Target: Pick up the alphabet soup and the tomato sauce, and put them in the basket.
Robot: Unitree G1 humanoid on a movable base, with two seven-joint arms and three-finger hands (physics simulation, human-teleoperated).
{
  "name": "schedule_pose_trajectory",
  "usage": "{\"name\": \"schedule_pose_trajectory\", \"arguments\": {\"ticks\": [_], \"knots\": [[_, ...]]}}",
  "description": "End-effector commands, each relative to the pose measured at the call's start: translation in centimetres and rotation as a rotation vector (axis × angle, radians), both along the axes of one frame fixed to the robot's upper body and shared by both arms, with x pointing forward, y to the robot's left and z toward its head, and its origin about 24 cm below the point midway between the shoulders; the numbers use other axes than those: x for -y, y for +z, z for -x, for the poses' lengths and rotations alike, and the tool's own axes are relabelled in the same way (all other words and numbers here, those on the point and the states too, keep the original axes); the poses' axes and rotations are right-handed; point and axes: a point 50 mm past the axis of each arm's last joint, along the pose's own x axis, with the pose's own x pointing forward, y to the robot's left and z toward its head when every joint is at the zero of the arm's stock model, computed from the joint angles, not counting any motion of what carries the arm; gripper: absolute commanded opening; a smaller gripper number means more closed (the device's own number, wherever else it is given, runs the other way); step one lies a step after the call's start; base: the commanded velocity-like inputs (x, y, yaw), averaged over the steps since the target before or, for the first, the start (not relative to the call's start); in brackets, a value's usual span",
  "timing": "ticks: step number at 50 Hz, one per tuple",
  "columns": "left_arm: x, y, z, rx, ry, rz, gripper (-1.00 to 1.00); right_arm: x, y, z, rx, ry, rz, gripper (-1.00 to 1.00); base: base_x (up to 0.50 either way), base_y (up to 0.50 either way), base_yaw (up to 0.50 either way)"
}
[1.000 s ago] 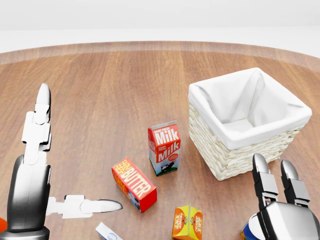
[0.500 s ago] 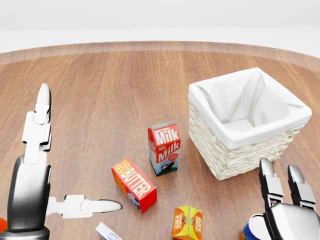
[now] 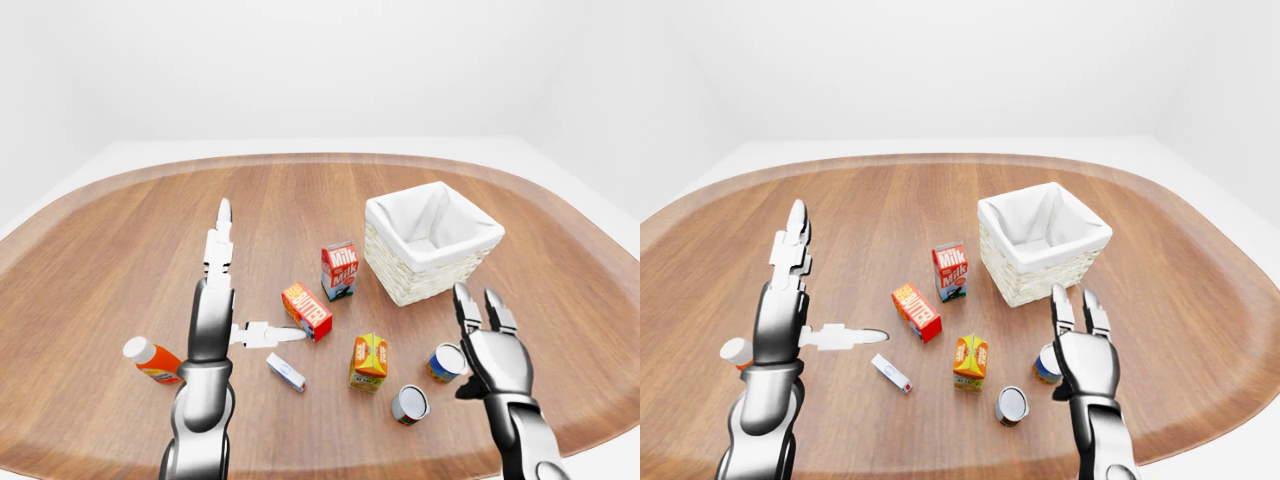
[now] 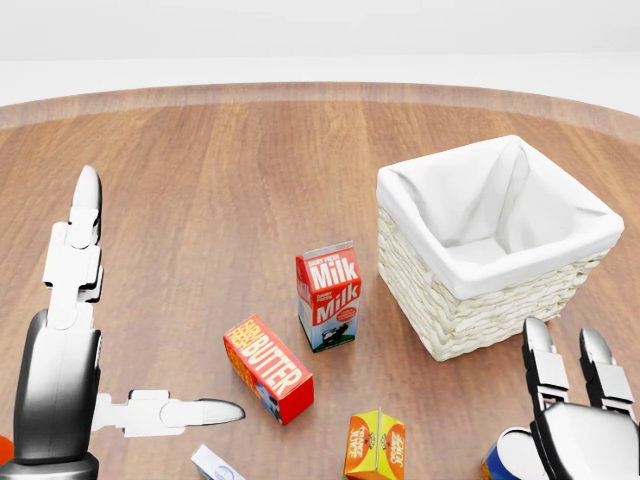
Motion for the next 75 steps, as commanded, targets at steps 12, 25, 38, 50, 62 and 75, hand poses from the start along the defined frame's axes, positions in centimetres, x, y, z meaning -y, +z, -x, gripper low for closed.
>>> {"name": "schedule_pose_trajectory", "arguments": {"ticks": [12, 25, 38, 50, 62, 75], "knots": [[0.0, 0.0, 0.1, 0.002, 0.004, -0.004, 1.00, 0.3, -1.0, -1.2, 0.004, 0.024, 0.042, 1.00, 0.00, 0.00, 0.00], [0.0, 0.0, 0.1, 0.002, 0.004, -0.004, 1.00, 0.4, -1.9, -1.6, -0.014, 0.035, 0.049, 1.00, 0.00, 0.00, 0.00], [0.0, 0.0, 0.1, 0.002, 0.004, -0.003, 1.00, 0.4, -2.7, -1.8, -0.036, 0.044, 0.052, 1.00, 0.00, 0.00, 0.00], [0.0, 0.0, 0.1, 0.002, 0.004, -0.003, 1.00, 0.6, -3.6, -2.1, -0.057, 0.049, 0.063, 1.00, 0.00, 0.00, 0.00], [0.0, 0.0, 0.1, 0.002, 0.004, -0.003, 1.00, 0.7, -5.0, -2.6, -0.082, 0.063, 0.076, 1.00, 0.00, 0.00, 0.00], [0.0, 0.0, 0.1, 0.002, 0.004, -0.003, 1.00, 0.6, -5.7, -2.7, -0.098, 0.073, 0.078, 1.00, 0.00, 0.00, 0.00]]}}
